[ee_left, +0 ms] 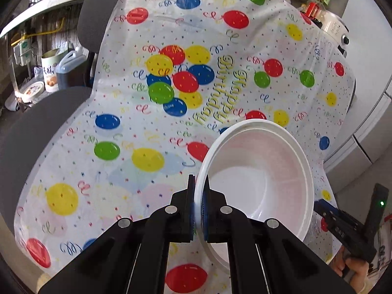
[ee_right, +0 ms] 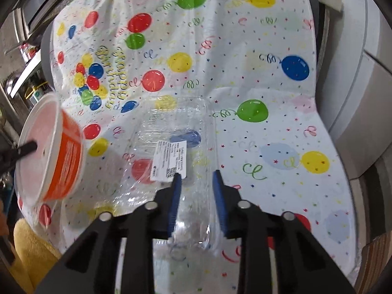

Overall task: Collect trash
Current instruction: 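Grasp the orange-labelled noodle cup rim with the left tool, then grasp the clear plastic tray with the right tool while the left holds the cup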

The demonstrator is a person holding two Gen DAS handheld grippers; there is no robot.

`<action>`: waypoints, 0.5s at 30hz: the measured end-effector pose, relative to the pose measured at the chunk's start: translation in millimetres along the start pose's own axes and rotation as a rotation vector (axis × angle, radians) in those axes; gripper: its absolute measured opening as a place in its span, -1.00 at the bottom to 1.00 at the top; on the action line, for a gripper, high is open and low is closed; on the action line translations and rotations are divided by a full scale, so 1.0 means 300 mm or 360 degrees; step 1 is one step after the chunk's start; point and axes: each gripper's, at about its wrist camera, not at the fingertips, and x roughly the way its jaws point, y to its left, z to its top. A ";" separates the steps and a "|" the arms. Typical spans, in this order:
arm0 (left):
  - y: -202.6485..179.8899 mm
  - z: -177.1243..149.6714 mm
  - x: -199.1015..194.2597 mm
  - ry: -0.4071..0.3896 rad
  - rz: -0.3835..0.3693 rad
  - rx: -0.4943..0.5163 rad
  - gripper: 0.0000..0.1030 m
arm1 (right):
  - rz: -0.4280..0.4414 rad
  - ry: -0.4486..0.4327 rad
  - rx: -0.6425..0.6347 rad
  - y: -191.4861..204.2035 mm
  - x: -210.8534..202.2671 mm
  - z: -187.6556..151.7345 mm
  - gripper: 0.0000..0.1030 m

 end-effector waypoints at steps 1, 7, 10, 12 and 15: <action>-0.005 -0.006 0.006 0.0003 -0.0002 0.0002 -0.90 | -0.0001 0.0014 0.0007 -0.004 0.018 0.006 -0.52; -0.031 -0.007 0.008 -0.0025 0.0027 0.0058 -0.89 | -0.0047 0.0058 0.0036 -0.023 0.100 0.060 -0.52; -0.033 -0.007 0.012 -0.0032 0.0038 0.0065 -0.88 | -0.0053 0.0091 0.0032 -0.029 0.138 0.075 -0.52; -0.025 -0.005 0.017 -0.0027 0.0037 0.0056 -0.88 | -0.0016 0.0122 0.0037 -0.031 0.163 0.078 -0.52; -0.017 -0.005 0.028 -0.0016 0.0061 0.0051 -0.86 | 0.0080 0.0149 0.0082 -0.042 0.179 0.086 -0.52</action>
